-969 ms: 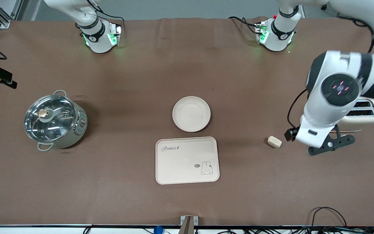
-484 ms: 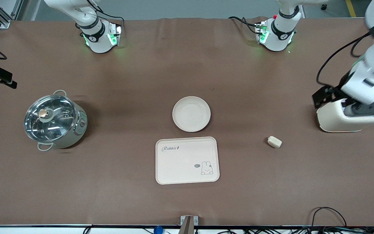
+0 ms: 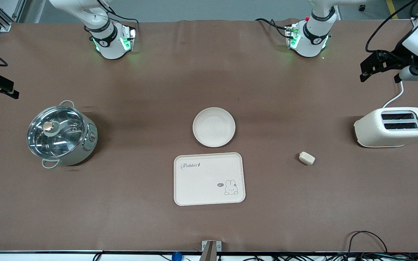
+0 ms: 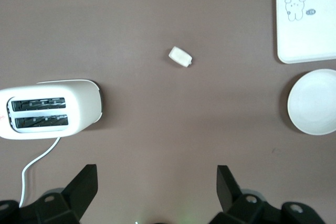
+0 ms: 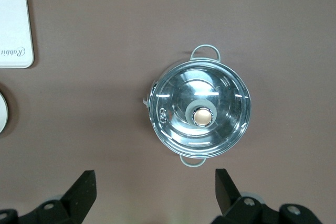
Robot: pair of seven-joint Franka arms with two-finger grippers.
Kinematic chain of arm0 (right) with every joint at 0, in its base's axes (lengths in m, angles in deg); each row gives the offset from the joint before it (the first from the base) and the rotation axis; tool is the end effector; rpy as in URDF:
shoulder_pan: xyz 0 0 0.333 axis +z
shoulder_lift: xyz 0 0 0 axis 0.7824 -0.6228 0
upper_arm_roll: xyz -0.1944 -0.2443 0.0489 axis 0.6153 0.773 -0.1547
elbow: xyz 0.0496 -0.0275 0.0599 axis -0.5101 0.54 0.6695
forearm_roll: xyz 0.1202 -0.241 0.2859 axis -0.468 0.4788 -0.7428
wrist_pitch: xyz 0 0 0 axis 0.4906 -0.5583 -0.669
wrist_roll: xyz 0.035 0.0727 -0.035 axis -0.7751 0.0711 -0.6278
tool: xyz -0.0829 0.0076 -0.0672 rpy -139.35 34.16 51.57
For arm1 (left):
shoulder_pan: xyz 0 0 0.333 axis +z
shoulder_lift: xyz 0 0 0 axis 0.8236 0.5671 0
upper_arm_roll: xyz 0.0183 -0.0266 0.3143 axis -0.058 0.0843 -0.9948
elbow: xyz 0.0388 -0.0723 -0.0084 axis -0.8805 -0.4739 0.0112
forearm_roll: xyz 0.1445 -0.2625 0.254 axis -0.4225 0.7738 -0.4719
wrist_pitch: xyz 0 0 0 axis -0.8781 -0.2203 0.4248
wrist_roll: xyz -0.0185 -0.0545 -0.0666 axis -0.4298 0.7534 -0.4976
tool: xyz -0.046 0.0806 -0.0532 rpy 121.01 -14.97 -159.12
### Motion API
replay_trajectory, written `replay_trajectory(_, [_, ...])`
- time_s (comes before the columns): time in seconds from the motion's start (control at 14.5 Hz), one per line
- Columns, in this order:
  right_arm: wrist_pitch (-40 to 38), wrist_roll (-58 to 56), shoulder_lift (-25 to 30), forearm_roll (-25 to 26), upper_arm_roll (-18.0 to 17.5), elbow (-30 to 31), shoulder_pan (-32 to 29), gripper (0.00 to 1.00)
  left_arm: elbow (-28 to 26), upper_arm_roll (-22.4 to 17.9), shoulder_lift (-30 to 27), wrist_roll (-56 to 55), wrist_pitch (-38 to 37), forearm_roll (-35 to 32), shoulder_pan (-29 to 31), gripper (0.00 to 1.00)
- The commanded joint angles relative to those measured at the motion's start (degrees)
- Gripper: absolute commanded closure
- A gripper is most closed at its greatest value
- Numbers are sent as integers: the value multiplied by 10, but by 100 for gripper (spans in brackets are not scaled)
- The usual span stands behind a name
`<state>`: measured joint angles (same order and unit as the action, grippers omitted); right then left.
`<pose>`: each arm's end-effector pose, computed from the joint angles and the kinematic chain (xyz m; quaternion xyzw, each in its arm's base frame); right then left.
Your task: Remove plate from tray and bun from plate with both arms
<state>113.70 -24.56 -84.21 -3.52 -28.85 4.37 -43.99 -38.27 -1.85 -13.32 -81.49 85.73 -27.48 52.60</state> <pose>0.5568 -0.0536 0.6422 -0.9993 -0.0261 0.0215 0.0138 0.5048 -0.0687 0.6547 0.9994 -0.0332 0.0070 0.0008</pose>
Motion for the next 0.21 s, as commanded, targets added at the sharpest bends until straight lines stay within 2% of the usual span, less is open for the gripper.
replay_trajectory(0.0, [0,-7,5,-5,-5,-1,-8,0,9,1,8,19,-4,11,9,0])
replay_trajectory(0.14, [0,-7,4,-3,-5,-1,-8,0,26,0,21,32,-9,5,6,0])
